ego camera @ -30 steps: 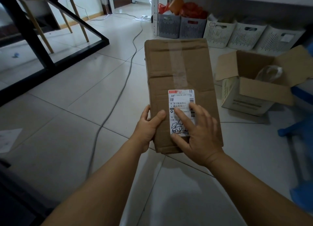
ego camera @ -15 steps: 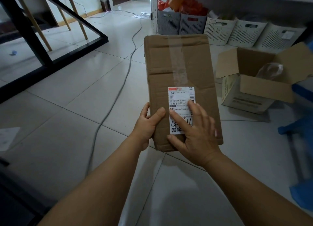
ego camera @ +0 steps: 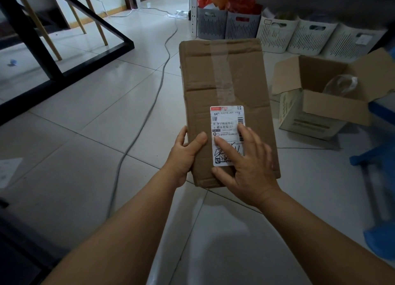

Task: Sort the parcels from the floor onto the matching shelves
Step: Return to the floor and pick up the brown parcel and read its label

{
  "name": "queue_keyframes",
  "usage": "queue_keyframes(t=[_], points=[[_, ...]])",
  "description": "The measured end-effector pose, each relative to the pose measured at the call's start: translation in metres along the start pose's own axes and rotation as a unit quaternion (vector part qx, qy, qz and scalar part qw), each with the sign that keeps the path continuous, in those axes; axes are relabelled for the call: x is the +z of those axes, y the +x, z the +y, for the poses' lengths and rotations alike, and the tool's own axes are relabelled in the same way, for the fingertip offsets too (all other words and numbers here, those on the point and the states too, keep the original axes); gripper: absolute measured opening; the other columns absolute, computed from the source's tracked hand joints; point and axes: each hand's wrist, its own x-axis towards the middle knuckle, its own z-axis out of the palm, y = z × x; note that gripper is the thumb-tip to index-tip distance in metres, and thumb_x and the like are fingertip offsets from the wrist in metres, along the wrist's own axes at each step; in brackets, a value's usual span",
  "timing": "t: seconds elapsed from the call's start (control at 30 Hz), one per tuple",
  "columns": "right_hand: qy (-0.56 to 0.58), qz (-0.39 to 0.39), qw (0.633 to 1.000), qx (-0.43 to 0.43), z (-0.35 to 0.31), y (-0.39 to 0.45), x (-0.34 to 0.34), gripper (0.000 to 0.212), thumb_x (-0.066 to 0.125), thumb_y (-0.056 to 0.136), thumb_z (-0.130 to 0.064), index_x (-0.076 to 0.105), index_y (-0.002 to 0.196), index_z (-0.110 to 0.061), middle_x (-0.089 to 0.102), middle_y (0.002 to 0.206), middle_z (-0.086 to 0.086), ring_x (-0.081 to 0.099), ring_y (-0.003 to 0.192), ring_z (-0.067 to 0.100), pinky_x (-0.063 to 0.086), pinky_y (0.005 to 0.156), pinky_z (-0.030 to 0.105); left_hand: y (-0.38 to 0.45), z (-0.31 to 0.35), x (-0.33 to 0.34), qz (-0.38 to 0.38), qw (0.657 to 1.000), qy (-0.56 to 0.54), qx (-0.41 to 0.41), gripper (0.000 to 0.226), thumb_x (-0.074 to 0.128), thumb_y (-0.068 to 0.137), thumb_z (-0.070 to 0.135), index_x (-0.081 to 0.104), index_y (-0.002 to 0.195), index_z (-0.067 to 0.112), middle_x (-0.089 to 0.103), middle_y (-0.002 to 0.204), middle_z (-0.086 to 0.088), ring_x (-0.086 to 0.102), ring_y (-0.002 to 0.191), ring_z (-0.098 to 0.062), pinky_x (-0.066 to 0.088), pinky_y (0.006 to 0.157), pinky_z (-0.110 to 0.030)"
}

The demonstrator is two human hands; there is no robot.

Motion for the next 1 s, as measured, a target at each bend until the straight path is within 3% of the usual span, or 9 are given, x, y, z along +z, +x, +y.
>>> queue_keyframes(t=[0.2,0.37,0.63,1.0], points=[[0.007,0.018,1.000,-0.006,0.001,-0.001,0.001,0.064,0.045,0.078,-0.062,0.042,0.137,-0.037,0.024,0.150,0.009,0.021,0.136,0.032,0.030,0.101,0.059,0.000,0.000,0.002,0.002,1.000,-0.006,-0.007,0.064,0.067,0.092,0.036,0.041,0.151,0.030,0.075,0.114,-0.003,0.078,0.080,-0.013,0.062,0.058,-0.026],[0.009,0.008,1.000,0.000,0.002,0.000,0.001,0.063,0.046,0.079,-0.062,0.039,0.138,-0.039,0.029,0.152,0.015,0.021,0.137,0.033,0.029,0.102,0.059,0.000,0.000,0.001,0.010,1.000,-0.007,-0.008,0.064,0.067,0.093,0.036,0.042,0.151,0.031,0.074,0.121,-0.006,0.078,0.081,-0.012,0.061,0.056,-0.024],[0.006,0.002,1.000,0.016,0.008,0.000,-0.003,0.062,0.045,0.081,-0.062,0.040,0.138,-0.038,0.031,0.151,0.018,0.022,0.138,0.033,0.025,0.105,0.056,0.000,0.003,-0.002,0.022,1.000,-0.014,-0.006,0.064,0.065,0.094,0.034,0.039,0.152,0.030,0.073,0.109,0.003,0.077,0.066,-0.001,0.058,0.049,-0.020],[0.013,0.011,0.999,0.041,0.015,0.000,-0.006,0.061,0.046,0.081,-0.061,0.042,0.137,-0.037,0.038,0.148,0.019,0.028,0.136,0.034,0.026,0.103,0.055,0.002,0.004,-0.007,0.035,0.999,-0.012,-0.013,0.069,0.066,0.093,0.038,0.036,0.154,0.032,0.072,0.111,0.005,0.076,0.073,-0.005,0.059,0.050,-0.022]])
